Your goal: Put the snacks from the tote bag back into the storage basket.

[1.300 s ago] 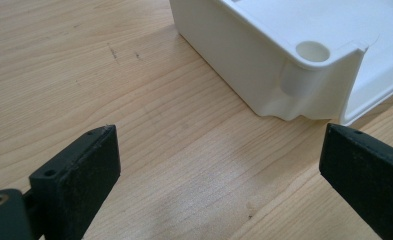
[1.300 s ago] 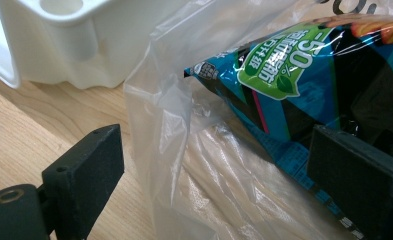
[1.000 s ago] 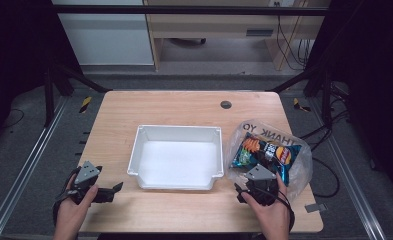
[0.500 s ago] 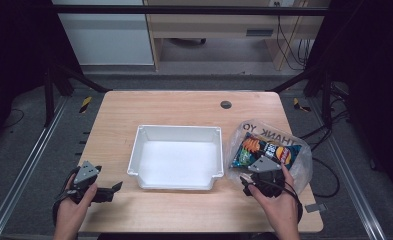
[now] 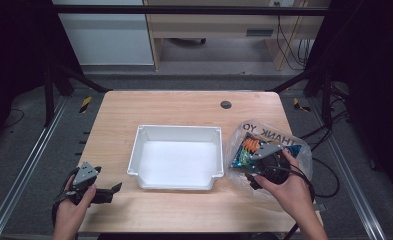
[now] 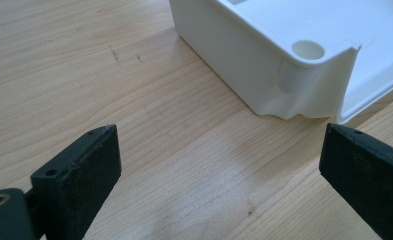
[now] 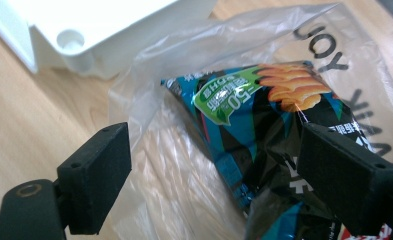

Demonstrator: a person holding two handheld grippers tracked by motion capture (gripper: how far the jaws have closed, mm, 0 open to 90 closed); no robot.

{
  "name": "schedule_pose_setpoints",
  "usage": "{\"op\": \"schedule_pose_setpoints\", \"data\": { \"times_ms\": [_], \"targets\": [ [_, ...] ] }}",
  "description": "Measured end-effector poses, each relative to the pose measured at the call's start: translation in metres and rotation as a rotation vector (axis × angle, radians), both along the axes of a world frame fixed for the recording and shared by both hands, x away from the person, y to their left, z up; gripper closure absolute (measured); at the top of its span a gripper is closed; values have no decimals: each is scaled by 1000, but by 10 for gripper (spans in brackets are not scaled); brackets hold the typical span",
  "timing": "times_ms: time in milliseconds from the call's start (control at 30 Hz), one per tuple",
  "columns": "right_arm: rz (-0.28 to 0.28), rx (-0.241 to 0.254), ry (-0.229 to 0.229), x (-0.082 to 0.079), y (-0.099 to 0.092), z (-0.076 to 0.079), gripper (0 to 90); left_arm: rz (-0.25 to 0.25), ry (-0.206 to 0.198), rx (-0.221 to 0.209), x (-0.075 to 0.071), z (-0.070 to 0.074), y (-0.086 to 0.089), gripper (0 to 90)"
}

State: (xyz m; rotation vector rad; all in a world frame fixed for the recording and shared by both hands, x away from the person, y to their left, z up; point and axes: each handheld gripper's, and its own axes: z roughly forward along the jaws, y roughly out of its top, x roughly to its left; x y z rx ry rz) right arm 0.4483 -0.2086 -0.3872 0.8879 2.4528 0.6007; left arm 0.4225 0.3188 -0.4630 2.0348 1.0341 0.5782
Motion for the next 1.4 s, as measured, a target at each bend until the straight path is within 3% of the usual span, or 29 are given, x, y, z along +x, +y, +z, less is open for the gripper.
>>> {"op": "schedule_pose_setpoints", "data": {
  "times_ms": [100, 433, 700, 833, 967, 1100, 1400],
  "targets": [
    [35, -3, 38, 8, -4, 10, 143, 11, -7, -9, 0, 1, 2, 28],
    [57, -47, 41, 29, -13, 31, 150, 12, 1, -18, -2, 0, 3, 29],
    [78, -49, 44, 44, -14, 41, 157, 11, -2, -24, -1, 1, 4, 29],
    [76, -35, 63, 51, -19, 42, 157, 5, 1, -17, -1, 1, 2, 29],
    [61, -66, 73, 60, -25, 39, 144, 8, 2, -14, -1, 0, 3, 29],
    [43, -60, 66, 70, -29, 40, 123, 15, 2, -25, -1, 0, 5, 29],
    [41, -71, 94, 88, -32, 40, 82, 10, -2, -22, -1, 1, 5, 29]
  ]
}}
